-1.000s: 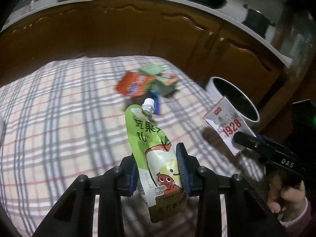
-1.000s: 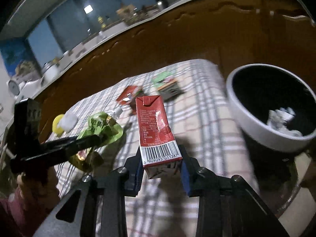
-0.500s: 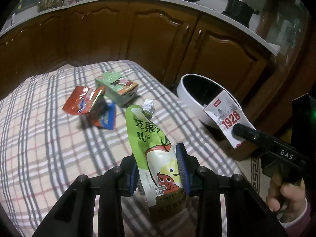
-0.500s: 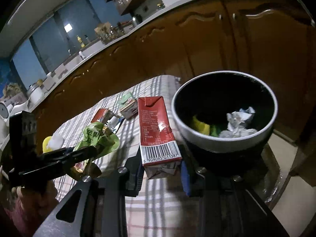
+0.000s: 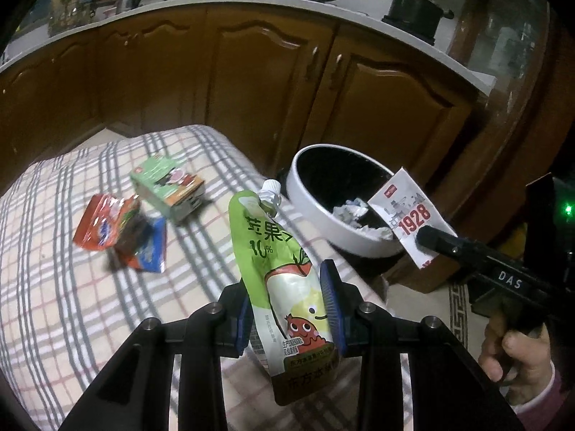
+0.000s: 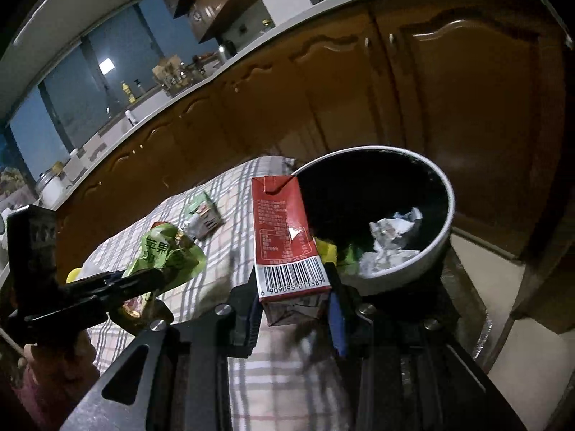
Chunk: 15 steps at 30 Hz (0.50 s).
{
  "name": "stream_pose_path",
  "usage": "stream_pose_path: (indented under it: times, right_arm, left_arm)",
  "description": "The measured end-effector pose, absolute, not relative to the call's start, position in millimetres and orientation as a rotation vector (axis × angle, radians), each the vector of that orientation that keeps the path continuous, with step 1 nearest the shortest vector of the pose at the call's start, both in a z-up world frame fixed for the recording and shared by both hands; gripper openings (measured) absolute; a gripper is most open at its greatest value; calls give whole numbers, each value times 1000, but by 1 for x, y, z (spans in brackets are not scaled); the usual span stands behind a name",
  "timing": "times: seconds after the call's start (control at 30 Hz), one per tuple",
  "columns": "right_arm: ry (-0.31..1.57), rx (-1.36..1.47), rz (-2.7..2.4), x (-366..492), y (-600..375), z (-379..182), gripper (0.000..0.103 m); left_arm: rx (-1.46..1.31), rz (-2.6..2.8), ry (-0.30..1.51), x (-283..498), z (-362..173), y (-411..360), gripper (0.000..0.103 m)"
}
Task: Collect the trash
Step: 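Lower red carton into bin with right tool while left tool drops green pouch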
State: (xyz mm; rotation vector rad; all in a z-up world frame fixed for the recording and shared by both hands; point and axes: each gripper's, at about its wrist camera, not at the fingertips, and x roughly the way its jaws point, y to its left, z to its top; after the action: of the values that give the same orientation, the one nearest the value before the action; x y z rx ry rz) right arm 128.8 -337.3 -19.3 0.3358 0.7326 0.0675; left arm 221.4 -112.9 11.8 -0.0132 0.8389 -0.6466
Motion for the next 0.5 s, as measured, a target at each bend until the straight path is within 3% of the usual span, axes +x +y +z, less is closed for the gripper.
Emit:
stream_pose_path:
  times: [0.5]
  right_arm:
    - [742, 332, -7, 137, -369, -19, 32]
  left_arm:
    - [19, -720, 833, 239, 16, -156, 33]
